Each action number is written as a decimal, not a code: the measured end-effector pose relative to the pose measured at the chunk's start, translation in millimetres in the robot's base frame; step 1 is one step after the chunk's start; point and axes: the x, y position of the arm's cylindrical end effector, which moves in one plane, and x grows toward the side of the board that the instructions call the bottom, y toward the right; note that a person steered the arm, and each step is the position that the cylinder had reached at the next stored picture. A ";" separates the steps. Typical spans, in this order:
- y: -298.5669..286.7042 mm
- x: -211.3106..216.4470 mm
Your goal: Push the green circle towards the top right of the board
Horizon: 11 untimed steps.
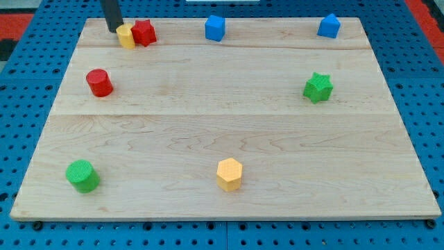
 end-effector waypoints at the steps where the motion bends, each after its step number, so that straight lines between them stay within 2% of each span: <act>1: 33.3 34.0; 3: 146.8 106.1; 4: 150.3 165.4; 5: 122.0 226.5; 6: 121.1 271.9; 7: 82.7 336.9; 8: 44.8 373.7; 9: 50.0 328.5; 10: 37.3 308.8; 11: 67.4 347.4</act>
